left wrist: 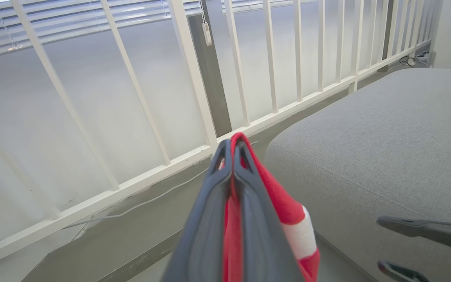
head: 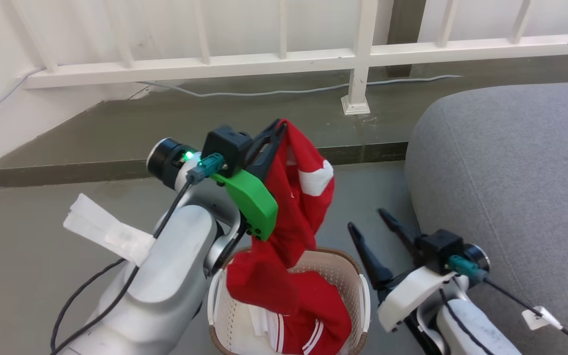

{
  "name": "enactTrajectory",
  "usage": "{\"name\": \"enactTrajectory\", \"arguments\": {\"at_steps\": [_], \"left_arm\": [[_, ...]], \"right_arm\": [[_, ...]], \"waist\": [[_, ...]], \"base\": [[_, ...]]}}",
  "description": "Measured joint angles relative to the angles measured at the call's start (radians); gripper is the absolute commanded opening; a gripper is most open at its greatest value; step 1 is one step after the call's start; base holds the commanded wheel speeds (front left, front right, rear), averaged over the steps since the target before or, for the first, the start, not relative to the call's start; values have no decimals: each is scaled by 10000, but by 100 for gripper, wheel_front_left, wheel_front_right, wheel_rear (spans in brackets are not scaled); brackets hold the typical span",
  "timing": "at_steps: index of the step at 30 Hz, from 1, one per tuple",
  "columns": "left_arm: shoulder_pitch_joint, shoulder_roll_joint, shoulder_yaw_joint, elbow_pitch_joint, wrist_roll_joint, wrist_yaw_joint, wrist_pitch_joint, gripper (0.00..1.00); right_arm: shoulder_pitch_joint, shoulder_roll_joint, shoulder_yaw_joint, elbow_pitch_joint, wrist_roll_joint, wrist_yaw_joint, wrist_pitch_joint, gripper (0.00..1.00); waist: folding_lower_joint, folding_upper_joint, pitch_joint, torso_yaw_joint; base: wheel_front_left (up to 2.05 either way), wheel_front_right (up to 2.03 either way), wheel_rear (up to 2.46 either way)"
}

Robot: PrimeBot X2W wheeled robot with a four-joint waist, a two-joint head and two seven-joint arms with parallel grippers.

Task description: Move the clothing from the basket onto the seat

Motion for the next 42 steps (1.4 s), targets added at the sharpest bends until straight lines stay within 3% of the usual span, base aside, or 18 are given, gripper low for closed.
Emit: {"name": "enactTrajectory", "arguments": {"at_steps": [17,28,29,30,31,42], "left_arm": [[-13,29,-1133,-1124,-571,368,516,0],[-15,31,-1542,-1522,-834,673,817,0],[-15,31,-1544,-1534,-836,711,828,0],[-15,31,-1544,-1544,-848,755,840,0],[-15,31,-1546,-1547,-861,761,855,0],[-3,33,-1246,-1457,-1124,1277,851,0]], "right_arm": [[-1020,-46,3022,451,401,102,0,100],[-1922,-81,3599,980,428,75,0,100],[-1945,-81,3605,997,430,61,0,85],[-1968,-81,3618,1018,433,54,0,27],[-1995,-79,3636,1043,447,-13,0,0],[-2222,-81,3530,1239,759,-117,0,0]], "waist": [[0,0,37,550],[0,0,100,586],[0,0,111,589],[0,0,122,591],[0,0,136,593],[0,0,279,390]], "base": [[0,0,0],[0,0,0],[0,0,0],[0,0,0],[0,0,0],[0,0,0]]}}
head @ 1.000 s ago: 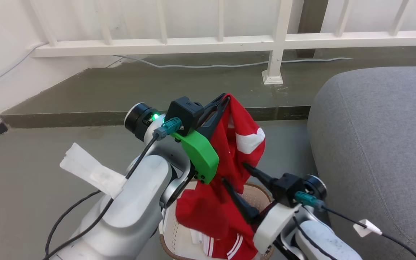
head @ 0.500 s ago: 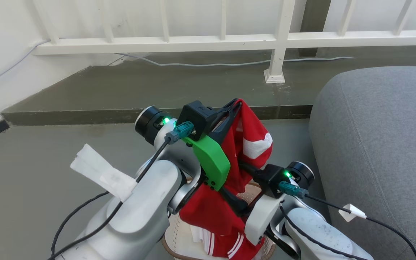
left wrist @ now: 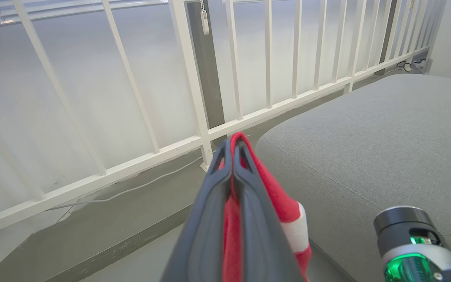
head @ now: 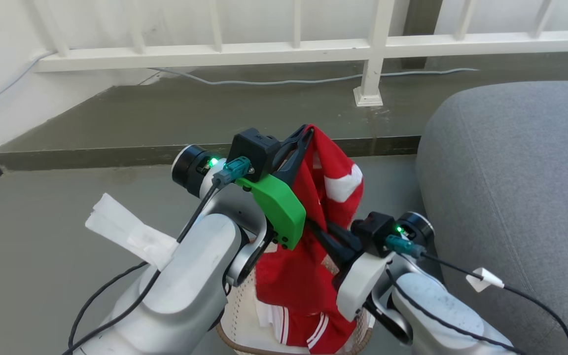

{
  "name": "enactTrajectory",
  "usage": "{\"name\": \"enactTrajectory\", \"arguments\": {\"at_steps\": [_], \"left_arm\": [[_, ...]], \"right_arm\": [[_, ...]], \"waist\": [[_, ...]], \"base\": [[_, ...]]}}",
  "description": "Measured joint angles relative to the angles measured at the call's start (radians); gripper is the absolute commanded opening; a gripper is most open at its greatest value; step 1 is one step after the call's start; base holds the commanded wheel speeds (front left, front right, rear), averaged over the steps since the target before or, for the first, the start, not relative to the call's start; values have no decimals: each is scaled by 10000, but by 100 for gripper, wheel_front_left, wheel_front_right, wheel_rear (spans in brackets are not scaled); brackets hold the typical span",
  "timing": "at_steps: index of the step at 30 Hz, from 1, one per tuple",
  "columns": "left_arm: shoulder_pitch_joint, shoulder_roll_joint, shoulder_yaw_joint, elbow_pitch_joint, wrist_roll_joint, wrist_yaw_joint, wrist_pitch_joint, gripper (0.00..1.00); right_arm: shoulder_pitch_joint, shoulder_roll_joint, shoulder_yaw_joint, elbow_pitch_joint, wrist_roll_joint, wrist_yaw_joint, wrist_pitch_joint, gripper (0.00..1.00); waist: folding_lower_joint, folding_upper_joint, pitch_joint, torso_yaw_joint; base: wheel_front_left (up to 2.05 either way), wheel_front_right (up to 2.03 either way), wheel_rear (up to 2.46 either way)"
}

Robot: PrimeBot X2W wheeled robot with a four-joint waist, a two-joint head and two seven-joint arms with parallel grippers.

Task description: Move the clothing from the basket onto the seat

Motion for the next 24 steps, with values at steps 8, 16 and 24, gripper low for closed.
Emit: {"name": "enactTrajectory", "arguments": {"at_steps": [8,16,24], "left_arm": [[206,77,159,142,-67,84,-194,43],[541,167,270,290,-150,86,-397,100],[957,245,224,297,-249,-79,-754,100]], "right_arm": [[-90,-10,-759,226,10,-261,0,0],[-428,-387,-1764,61,98,-589,0,0],[-486,-941,-2780,-293,259,-957,0,0]], "waist": [[0,0,124,-337],[0,0,228,-682],[0,0,261,-922]], "base": [[0,0,0],[0,0,0],[0,0,0]]}}
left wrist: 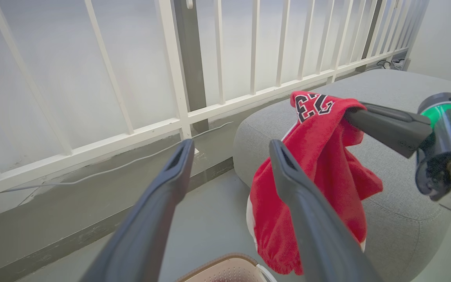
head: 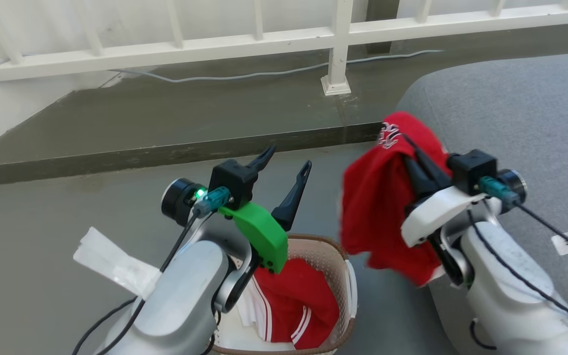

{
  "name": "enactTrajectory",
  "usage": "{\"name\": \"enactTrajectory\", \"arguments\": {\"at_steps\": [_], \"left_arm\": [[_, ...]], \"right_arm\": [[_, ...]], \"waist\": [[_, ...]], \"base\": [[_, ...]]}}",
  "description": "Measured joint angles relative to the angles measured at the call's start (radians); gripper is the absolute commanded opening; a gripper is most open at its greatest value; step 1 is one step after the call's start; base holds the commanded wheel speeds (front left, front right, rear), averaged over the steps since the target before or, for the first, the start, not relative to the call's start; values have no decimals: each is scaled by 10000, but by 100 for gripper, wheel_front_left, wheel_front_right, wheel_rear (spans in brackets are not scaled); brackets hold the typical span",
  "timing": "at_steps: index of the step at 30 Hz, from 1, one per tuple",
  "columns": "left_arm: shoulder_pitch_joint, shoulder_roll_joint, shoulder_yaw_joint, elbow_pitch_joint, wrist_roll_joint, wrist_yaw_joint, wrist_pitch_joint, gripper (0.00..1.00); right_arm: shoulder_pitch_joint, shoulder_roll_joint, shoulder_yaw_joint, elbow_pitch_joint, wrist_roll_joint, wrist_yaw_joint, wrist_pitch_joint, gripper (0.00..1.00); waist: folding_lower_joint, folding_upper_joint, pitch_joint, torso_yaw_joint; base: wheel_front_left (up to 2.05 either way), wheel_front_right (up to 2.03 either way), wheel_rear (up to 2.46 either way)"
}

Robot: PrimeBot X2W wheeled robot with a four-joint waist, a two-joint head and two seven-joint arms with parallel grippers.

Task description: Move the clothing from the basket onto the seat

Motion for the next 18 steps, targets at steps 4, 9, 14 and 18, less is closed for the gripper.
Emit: {"name": "enactTrajectory", "arguments": {"at_steps": [4,9,14,18], "left_arm": [[272,151,0,0,0,-15,-142,100],[569,211,-111,-17,-15,-107,-316,100],[773,215,-228,-59,-17,-119,-403,100],[943,205,-297,-136,-17,-205,-495,100]], "right_arm": [[3,-159,-326,-130,0,-104,0,0],[5,-366,-633,-328,0,-180,0,0],[11,-479,-757,-405,-4,-190,0,0],[12,-704,-951,-495,-8,-190,0,0]], "waist": [[0,0,7,-152],[0,0,25,-429],[0,0,48,-700],[0,0,83,-1013]], "base": [[0,0,0],[0,0,0],[0,0,0],[0,0,0]]}}
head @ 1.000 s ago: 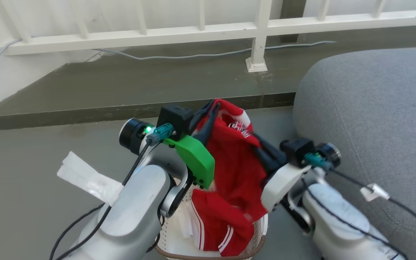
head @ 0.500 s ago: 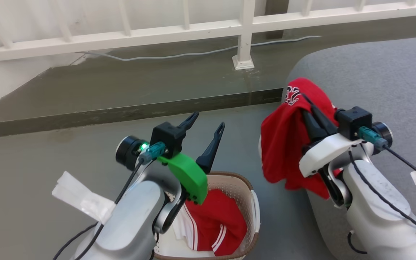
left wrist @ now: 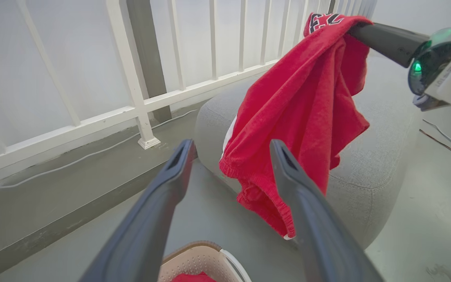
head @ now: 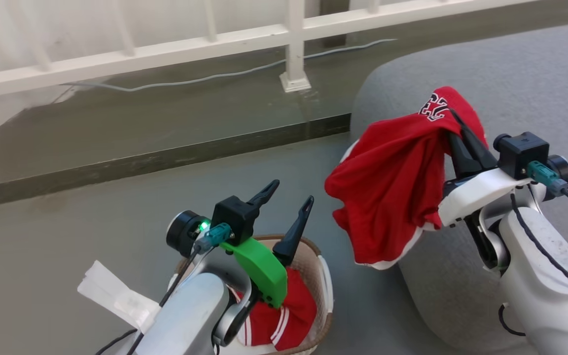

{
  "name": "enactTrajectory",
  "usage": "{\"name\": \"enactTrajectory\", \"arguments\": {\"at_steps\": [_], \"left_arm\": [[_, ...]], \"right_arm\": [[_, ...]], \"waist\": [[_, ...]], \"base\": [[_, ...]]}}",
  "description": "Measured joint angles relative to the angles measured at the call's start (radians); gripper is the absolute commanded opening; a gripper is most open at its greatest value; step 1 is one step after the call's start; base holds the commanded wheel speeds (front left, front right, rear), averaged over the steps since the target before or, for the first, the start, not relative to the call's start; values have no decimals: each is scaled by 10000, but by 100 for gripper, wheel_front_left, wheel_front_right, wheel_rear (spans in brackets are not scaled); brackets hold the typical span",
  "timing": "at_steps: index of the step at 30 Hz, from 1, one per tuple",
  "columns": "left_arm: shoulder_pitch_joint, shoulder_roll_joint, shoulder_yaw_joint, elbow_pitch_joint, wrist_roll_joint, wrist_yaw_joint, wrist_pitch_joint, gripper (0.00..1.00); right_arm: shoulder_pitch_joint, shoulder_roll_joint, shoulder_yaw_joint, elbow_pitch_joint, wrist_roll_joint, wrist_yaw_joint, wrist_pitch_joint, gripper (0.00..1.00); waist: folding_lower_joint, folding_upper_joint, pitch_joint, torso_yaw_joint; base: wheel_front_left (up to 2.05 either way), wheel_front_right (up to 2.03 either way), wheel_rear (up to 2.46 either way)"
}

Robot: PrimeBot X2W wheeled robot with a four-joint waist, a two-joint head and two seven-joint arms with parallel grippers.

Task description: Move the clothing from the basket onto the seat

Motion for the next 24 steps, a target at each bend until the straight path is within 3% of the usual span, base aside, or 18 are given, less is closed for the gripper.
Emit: {"name": "enactTrajectory", "arguments": {"at_steps": [24], "left_arm": [[164,-48,-385,-669,-50,-167,-140,100]], "right_arm": [[12,-347,-863,-782,-13,0,0,0]], "waist": [[0,0,1018,-2287]], "base": [[0,0,0]]}}
